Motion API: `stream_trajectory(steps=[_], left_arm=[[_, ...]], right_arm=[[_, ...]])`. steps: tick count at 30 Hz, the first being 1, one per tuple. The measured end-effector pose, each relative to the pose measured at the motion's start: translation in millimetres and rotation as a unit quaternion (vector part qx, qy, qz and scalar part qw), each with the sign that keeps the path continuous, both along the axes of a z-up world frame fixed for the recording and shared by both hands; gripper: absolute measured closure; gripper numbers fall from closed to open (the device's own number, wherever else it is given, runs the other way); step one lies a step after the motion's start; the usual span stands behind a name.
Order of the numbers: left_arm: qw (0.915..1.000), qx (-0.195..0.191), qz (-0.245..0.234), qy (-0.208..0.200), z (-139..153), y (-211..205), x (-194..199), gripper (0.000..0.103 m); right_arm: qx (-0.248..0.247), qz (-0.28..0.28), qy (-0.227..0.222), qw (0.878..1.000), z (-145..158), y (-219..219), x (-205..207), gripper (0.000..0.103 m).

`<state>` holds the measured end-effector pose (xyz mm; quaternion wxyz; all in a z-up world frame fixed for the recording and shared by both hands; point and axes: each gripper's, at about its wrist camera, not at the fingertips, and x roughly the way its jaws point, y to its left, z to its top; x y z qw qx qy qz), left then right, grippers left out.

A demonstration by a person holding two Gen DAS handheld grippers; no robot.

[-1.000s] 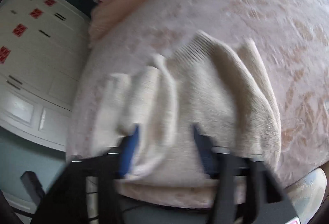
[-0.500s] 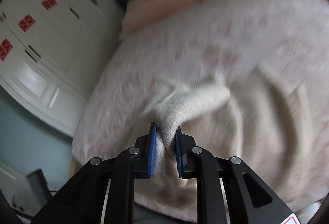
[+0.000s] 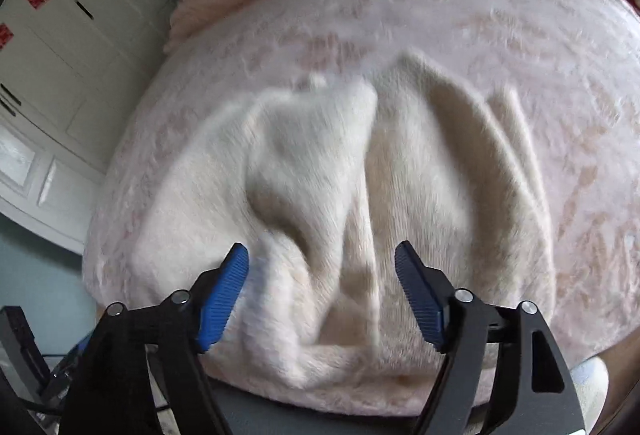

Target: Fold small clothes

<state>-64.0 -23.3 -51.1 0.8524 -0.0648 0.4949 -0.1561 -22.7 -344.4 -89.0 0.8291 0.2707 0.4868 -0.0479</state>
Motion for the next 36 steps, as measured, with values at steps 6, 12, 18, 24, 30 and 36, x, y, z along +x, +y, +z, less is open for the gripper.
stream_trajectory(steps=[6,12,18,24,30,36], left_arm=[[0.9999,-0.004,-0.009,0.006,-2,-5,-4,0.014],[0.9993,-0.028,-0.017,0.018,6,-10,-5,0.014],[0.9970,-0.063,-0.044,0.010,26,-23,-6,0.014],[0.9950,-0.060,-0.079,0.004,29,-61,2,0.012],[0.9889,-0.068,-0.121,0.052,22,-106,4,0.012],[0.9834,-0.062,-0.170,0.016,44,-157,-1,0.012]], right_arm=[[0.112,-0.018,0.006,0.993,-31,4,-4,0.065],[0.060,0.035,-0.120,0.990,75,31,16,0.078],[-0.056,0.030,-0.217,0.974,169,13,-24,0.078],[-0.068,-0.071,-0.039,0.994,31,-70,-60,0.075],[0.010,-0.107,-0.036,0.994,-12,-88,-82,0.062],[-0.033,-0.100,-0.100,0.989,44,-81,-101,0.061]])
